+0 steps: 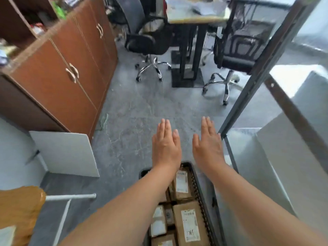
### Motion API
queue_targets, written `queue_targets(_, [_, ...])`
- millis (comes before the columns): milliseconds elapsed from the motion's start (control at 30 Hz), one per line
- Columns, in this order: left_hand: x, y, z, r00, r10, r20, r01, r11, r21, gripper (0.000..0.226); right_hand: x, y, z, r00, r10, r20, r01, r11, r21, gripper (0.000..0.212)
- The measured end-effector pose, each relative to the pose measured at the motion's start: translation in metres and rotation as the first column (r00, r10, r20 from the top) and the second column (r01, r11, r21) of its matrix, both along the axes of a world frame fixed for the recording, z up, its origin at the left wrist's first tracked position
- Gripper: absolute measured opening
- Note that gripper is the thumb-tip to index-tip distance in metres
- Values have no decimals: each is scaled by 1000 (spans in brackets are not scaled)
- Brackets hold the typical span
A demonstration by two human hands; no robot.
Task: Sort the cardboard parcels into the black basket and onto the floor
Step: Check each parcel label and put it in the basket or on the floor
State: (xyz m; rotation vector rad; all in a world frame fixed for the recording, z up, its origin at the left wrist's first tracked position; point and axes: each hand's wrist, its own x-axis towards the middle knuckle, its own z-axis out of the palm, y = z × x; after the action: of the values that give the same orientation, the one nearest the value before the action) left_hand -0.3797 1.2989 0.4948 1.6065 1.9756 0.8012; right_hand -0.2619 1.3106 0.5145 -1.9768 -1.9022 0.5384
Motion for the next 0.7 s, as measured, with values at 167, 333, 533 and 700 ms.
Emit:
queue_targets(167, [2,12,153,992,-5,-123,42,953,299,73,20,7,150,988,71,137,-105,959,265,63])
queue_targets(333, [19,16,317,992,23,-123,50,826,561,67,22,12,311,989,40,145,-110,846,521,64])
queue_targets(533, [30,20,467,984,27,-178,111,691,714,56,37,3,478,994,-10,110,-72,692,718,66])
queue_targets(700, [37,22,544,976,25,-215,161,583,796,56,59,-15,551,977,-151,152,-36,583,812,63])
